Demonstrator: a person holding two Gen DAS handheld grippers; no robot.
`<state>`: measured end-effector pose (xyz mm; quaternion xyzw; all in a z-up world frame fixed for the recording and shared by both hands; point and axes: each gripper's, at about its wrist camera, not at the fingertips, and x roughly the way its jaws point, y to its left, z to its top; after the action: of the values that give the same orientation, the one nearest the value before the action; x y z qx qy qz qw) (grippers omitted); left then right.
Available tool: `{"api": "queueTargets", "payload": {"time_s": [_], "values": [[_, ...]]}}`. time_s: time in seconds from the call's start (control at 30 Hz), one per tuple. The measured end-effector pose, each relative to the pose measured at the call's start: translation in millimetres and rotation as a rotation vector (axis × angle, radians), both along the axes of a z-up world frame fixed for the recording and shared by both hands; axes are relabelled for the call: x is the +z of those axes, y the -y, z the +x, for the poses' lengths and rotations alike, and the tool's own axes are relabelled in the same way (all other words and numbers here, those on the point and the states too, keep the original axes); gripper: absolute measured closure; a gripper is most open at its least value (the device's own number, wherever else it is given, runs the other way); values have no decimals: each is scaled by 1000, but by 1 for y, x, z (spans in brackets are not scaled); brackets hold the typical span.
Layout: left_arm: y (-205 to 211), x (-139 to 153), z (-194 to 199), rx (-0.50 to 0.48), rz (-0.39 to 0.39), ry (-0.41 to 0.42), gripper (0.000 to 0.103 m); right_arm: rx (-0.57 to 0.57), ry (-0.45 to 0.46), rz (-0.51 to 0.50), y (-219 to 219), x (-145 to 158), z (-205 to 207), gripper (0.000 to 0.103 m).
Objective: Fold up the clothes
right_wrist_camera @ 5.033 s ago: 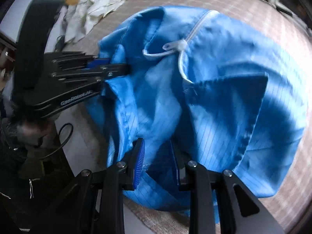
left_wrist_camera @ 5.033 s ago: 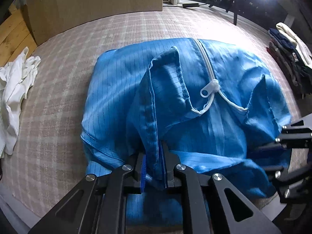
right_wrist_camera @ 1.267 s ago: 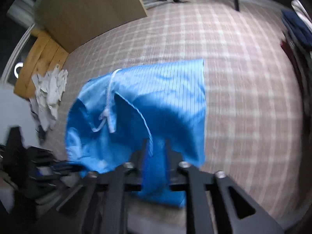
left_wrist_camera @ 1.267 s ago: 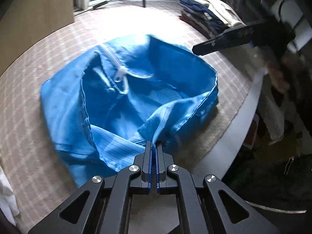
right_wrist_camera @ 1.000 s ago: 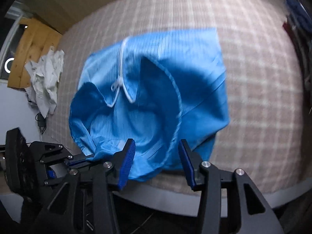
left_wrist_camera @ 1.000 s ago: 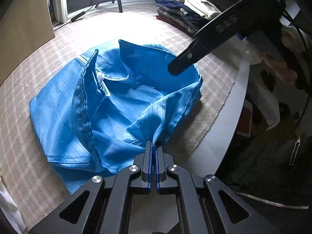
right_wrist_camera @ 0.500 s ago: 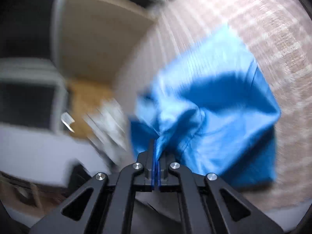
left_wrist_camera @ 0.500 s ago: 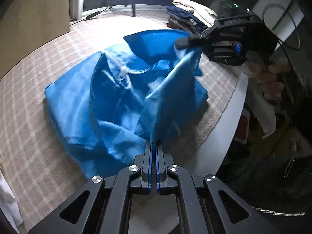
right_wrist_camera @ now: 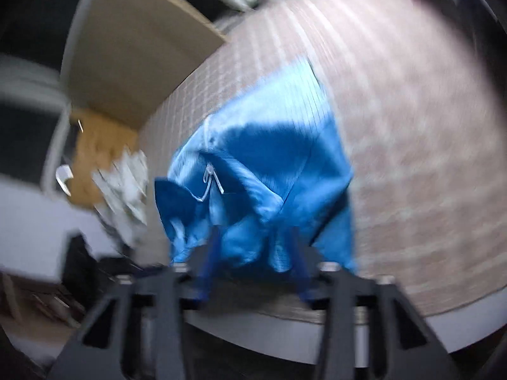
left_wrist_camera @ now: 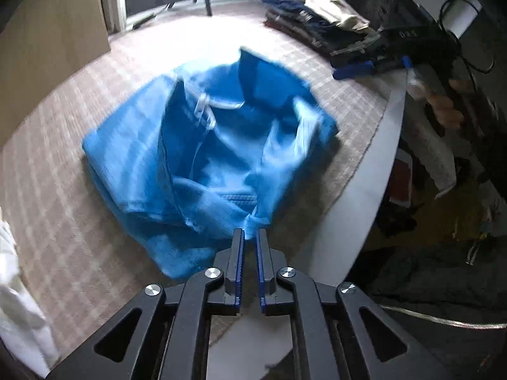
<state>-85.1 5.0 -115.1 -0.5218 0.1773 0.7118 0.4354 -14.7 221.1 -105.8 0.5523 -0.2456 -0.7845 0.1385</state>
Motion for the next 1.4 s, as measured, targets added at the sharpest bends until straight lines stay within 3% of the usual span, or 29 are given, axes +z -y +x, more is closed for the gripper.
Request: {"api": "queueTargets", "payload": {"time_s": [0.07,0.23,0.33,0.43,0.5,0.57,0.63,0.67,0.7,0.73,0.77,0.83,1.0,1.07,1.13,1.33,1.4], "values": [[-14,12,4,-26,13,-22,79,90,-40,81,12,15,-15,50],[-80,3,12,-74,7,-16,76,313,7,199,56,2,-50,50],[-110,-11,2,-49,-5,10,72,399,51,220,84,-17,-66,50],[-125,-25,-15,6,-1,53,72,447,75,232,86,-25,-77,50],[-128,-35,-25,50,15,101,76,475,88,225,86,-31,-82,50],[-128,-44,-31,93,26,141,90,501,96,223,87,-39,-88,50],[-126,-48,-30,128,23,150,101,529,102,213,87,-46,-92,50],[-124,-47,-27,140,31,145,101,545,106,196,86,-49,-92,53],[-122,-45,-23,146,41,139,101,561,109,179,85,-51,-92,71],[-119,-41,-19,154,46,126,102,572,126,143,84,-55,-92,95],[-117,-37,-15,164,48,111,102,573,144,98,80,-58,-92,99],[-112,-31,-9,193,58,90,102,551,159,-6,69,-63,-92,99],[-87,-19,10,283,90,22,103,419,143,-380,25,-64,-96,100],[-82,-25,18,311,101,22,103,356,142,-523,10,-70,-100,100],[-82,-36,24,321,109,39,103,283,169,-605,0,-86,-103,100],[-100,-60,33,316,61,47,103,432,252,-289,37,-90,-102,94],[-100,-56,34,317,71,30,103,461,170,-216,44,-74,-103,94]]}}
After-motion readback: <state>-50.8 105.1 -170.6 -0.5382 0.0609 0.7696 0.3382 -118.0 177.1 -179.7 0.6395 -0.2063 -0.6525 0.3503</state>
